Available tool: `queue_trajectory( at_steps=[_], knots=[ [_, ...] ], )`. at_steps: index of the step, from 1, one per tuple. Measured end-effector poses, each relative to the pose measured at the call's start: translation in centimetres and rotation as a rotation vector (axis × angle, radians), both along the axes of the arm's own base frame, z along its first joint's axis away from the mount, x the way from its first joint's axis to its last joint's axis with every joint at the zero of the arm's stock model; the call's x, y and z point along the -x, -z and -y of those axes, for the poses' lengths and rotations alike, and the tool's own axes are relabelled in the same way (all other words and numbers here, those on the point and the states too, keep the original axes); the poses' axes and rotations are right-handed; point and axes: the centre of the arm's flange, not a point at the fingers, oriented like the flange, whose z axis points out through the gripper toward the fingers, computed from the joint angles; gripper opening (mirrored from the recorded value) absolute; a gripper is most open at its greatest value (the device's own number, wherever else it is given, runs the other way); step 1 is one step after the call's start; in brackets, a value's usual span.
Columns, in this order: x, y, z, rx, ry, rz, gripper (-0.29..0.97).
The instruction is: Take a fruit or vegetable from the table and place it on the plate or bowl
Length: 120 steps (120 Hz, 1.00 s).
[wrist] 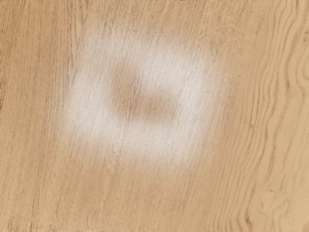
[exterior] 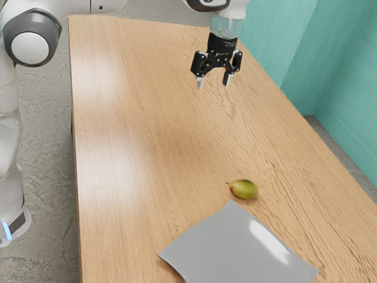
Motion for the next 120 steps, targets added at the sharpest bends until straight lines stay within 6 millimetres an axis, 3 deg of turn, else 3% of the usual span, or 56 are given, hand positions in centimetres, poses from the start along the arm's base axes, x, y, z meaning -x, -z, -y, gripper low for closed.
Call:
queue_trajectory(
  at_steps=[28, 40, 50, 72, 78, 86, 92, 99, 111, 120],
  knots=[
    [0.0, -0.6, 0.6, 0.012, -0.144, 0.006, 0.68],
    [0.4, -1.5, 1.9, 0.054, -0.126, 0.023, 0.68],
    [-0.6, -1.5, 2.5, 0.067, -0.052, 0.038, 0.68],
    [-2.9, 0.9, -1.3, 0.062, 0.251, 0.053, 0.68],
    [-3.7, 1.3, 1.4, 0.05, 0.426, 0.067, 0.68],
    [-6.1, 4.3, 7.3, 0.025, 0.69, 0.076, 0.68],
    [-7.8, 6.9, 10.0, 0.015, 0.849, 0.088, 0.68],
    [-9.2, 8.6, 11.2, -0.003, 0.99, 0.123, 0.68],
    [-10.2, 8.8, 11.7, -0.048, 1.181, 0.195, 0.68],
    [-10.4, 9.2, 13.3, -0.067, 1.325, 0.23, 0.68]
  ],
)
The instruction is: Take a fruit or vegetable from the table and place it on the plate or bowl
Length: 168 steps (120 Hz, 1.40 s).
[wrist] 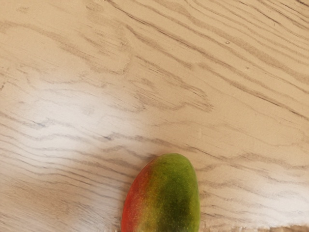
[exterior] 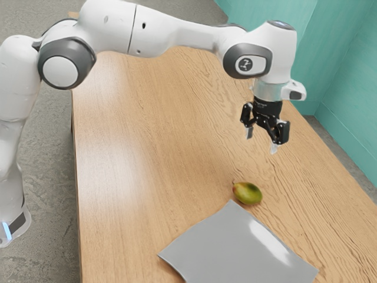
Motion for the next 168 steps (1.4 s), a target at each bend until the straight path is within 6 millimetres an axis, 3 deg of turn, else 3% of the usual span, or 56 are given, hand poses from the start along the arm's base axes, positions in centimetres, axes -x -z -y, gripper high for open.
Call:
queue_trajectory(
  at_steps=[8, 18, 32, 44, 51, 73, 106, 150, 168],
  knots=[
    [0.4, -0.5, 2.0, -0.009, 0.121, 0.039, 0.68],
    [1.9, -0.5, 2.5, -0.027, 0.227, 0.051, 0.68],
    [6.2, 1.3, 3.9, -0.058, 0.362, 0.03, 0.68],
    [7.2, 2.7, 7.3, -0.066, 0.49, 0.052, 0.67],
    [7.3, 3.6, 8.3, -0.06, 0.537, 0.06, 0.67],
    [6.3, 5.4, 5.9, -0.045, 0.57, 0.086, 0.67],
    [4.4, 8.7, 5.6, -0.035, 0.644, 0.092, 0.66],
    [3.6, 10.6, 5.5, -0.018, 0.703, 0.097, 0.66],
    [3.3, 10.6, 4.2, 0.003, 0.682, 0.103, 0.66]
  ],
)
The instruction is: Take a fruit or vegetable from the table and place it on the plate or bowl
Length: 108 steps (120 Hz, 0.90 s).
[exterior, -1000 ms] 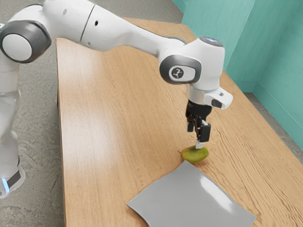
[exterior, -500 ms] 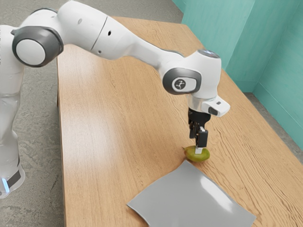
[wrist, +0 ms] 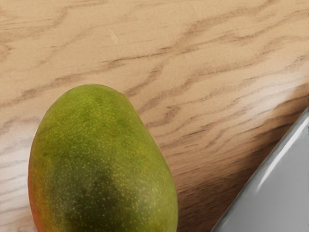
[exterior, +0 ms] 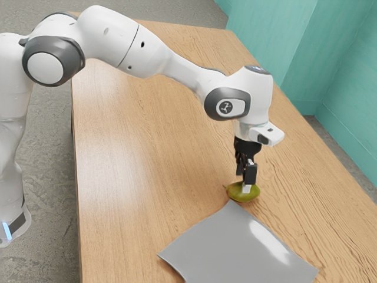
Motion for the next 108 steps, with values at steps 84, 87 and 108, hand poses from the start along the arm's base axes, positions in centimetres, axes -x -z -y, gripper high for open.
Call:
queue_trajectory(
  at_steps=[84, 87, 108],
  knots=[
    [-1.9, 3.3, -0.5, 0.031, 0.005, -0.024, 0.65],
    [-2.1, 3.5, -0.5, 0.031, 0.005, -0.024, 0.65],
    [-2.8, 4.5, -0.7, 0.029, 0.003, -0.026, 0.65]
  ],
)
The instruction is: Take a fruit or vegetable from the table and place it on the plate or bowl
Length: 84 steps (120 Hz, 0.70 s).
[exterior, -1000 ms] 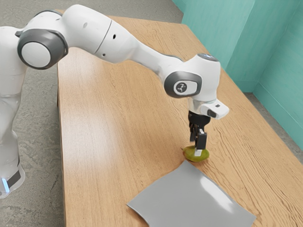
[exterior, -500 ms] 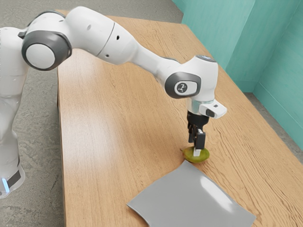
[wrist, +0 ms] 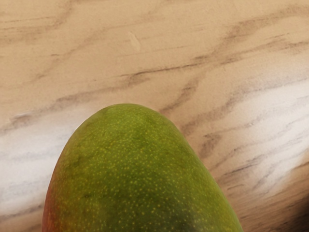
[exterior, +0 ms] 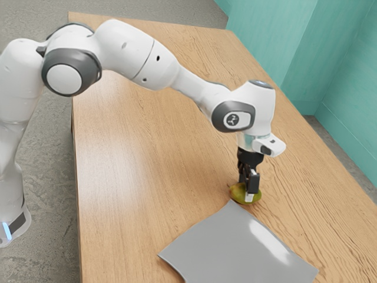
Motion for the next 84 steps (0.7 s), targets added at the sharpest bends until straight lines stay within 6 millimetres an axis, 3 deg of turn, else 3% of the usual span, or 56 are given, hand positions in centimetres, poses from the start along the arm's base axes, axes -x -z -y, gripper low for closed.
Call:
queue_trajectory(
  at_steps=[84],
  knots=[
    [0.7, 1.1, 0.5, 0.026, -0.005, -0.011, 0.63]
  ],
)
